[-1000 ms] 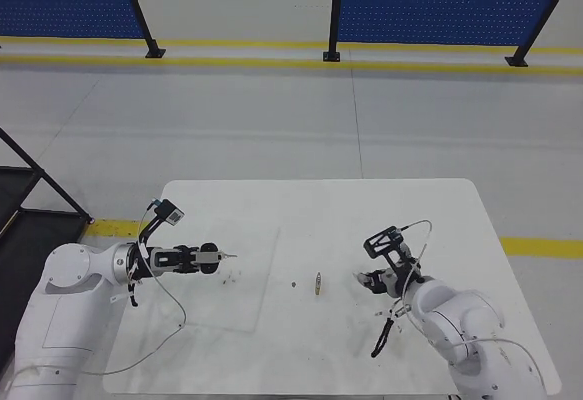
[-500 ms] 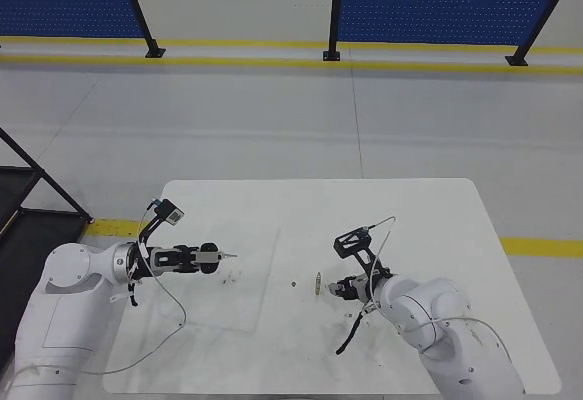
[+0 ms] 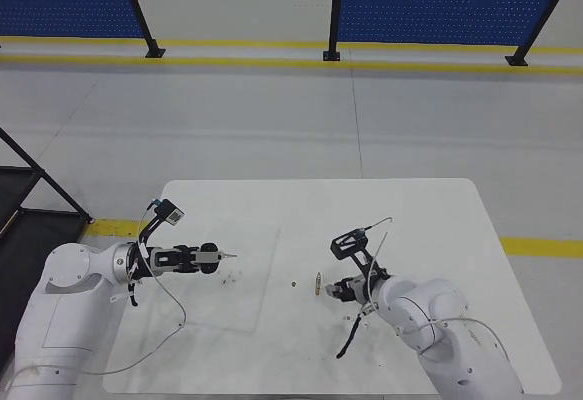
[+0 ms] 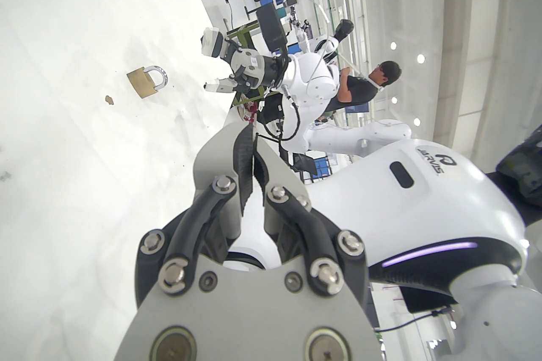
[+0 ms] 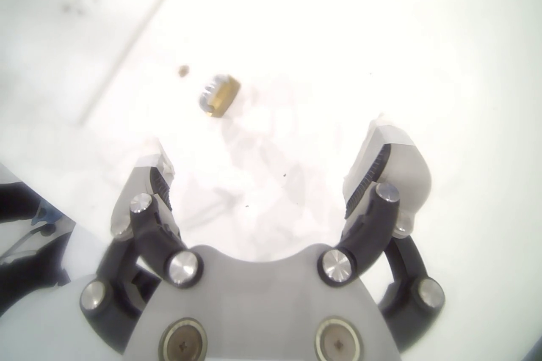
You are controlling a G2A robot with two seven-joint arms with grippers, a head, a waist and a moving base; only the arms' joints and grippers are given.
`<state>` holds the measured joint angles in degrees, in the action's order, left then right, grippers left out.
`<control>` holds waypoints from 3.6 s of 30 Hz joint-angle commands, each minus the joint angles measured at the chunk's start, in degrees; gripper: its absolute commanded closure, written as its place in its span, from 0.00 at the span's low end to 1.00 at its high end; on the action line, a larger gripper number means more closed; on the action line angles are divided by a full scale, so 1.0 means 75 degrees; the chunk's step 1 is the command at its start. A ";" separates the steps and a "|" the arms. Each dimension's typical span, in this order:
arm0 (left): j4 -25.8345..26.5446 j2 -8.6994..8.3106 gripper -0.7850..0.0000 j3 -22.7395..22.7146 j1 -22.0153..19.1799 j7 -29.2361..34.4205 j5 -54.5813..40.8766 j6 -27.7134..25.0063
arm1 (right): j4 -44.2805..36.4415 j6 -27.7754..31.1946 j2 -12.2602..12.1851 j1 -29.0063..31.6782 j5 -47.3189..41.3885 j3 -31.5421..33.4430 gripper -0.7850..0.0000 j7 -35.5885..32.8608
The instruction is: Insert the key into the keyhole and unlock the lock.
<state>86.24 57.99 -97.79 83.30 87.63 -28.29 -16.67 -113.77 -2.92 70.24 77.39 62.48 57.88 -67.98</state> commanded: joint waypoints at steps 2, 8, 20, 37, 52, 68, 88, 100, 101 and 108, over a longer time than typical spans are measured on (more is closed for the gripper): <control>0.0000 0.0000 1.00 0.0000 0.0000 0.0000 0.0000 0.0000 | 0.0128 0.0096 0.0098 -0.0491 -0.0655 -0.0293 0.00 -0.0268; 0.0000 0.0000 1.00 0.0000 0.0000 0.0000 0.0000 0.0000 | 0.0696 -0.0932 0.0347 -0.1500 -0.1727 -0.0835 0.00 -0.1278; 0.0000 0.0000 1.00 0.0000 0.0000 0.0000 0.0000 0.0000 | 0.2300 -0.2374 0.0754 -0.2878 -0.1605 -0.1934 0.00 -0.2079; 0.0000 0.0000 1.00 0.0000 0.0000 0.0000 0.0000 0.0000 | 0.3943 -0.2641 0.1266 -0.3531 -0.1736 -0.2668 0.00 -0.1813; 0.0000 0.0000 1.00 0.0000 0.0000 0.0000 0.0000 0.0000 | 0.4437 -0.2807 0.1403 -0.3608 -0.1894 -0.2630 0.45 -0.1645; 0.0000 0.0000 1.00 0.0000 0.0000 0.0000 0.0000 0.0000 | 0.4615 -0.2977 0.1475 -0.3508 -0.1574 -0.2581 0.67 -0.1476; 0.0000 0.0000 1.00 0.0000 0.0000 0.0000 0.0000 0.0000 | 0.3662 -0.2593 0.1234 -0.2404 -0.3138 -0.0557 1.00 -0.0472; 0.0000 0.0000 1.00 0.0000 0.0000 0.0000 0.0000 0.0000 | 0.4020 0.1023 0.0952 -0.0322 -0.8241 0.1893 1.00 0.0913; 0.0000 0.0000 1.00 0.0000 0.0000 0.0000 0.0000 0.0000 | 0.4148 0.1129 0.0943 -0.0314 -0.8448 0.1931 1.00 0.0851; 0.0000 0.0000 1.00 0.0000 0.0000 0.0000 0.0000 0.0000 | 0.4721 0.1605 0.0896 -0.0478 -0.9340 0.2120 1.00 0.0512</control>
<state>86.24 57.99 -97.79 83.30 87.63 -28.29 -16.67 -78.35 9.15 76.96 73.80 -7.60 73.79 -64.16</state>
